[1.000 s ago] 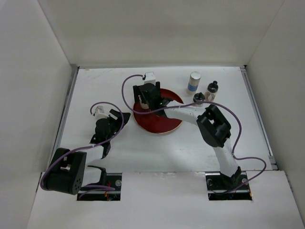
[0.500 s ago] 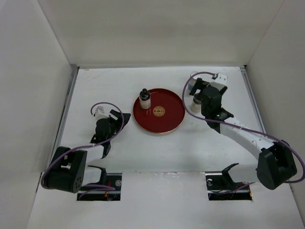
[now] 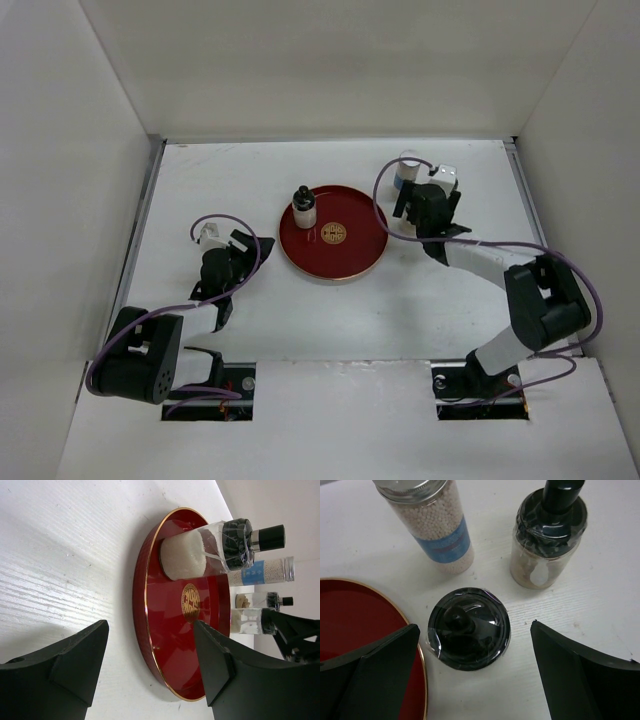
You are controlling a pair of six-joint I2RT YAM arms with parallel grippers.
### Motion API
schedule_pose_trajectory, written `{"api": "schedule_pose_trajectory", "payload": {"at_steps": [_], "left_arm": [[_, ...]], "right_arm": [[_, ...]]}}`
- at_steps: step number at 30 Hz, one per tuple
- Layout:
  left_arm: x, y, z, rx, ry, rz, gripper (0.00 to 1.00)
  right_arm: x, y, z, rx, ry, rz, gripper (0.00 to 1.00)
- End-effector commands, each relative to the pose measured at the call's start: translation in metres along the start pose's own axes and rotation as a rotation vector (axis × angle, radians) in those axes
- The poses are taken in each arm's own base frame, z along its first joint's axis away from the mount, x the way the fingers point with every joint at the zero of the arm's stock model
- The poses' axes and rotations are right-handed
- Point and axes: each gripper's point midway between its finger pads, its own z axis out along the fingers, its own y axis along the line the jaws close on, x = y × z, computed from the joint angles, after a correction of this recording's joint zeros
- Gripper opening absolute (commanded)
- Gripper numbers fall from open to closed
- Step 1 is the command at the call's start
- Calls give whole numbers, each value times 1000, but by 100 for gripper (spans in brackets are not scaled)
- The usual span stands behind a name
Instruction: Organize the condiment bottles
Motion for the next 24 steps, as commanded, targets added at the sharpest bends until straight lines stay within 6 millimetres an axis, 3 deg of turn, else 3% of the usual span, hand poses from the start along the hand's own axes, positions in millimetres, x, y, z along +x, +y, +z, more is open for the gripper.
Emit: {"api": "schedule_pose_trajectory", "payload": {"at_steps": [1,3,8,10,14,18,24], "left_arm": [[-7,-14,1,58,-26,-4,67],[-8,-15,1,61,-29,-2,67],[-9,-16,0,63,-31,-5,67],[-8,-17,0,64,-30,0,67],[-8,-17,0,66,-27,-3,67],[-8,-16,1,62,-27,-5,67],[-9,-15,0,62,-30,-6,67]], "right_arm": [[-25,15,13,-33,-53,61,100],[-23,16,17,-25,-52,61,96],[-34,16,19,-6,-96,64,72],[-47,15,11,-7,-144,75,67],[-70,34,-16,-62,-212,69,65],[-83,78,-38,-191,-231,74,63],[-68,159,-35,-338,-185,49,63]]}}
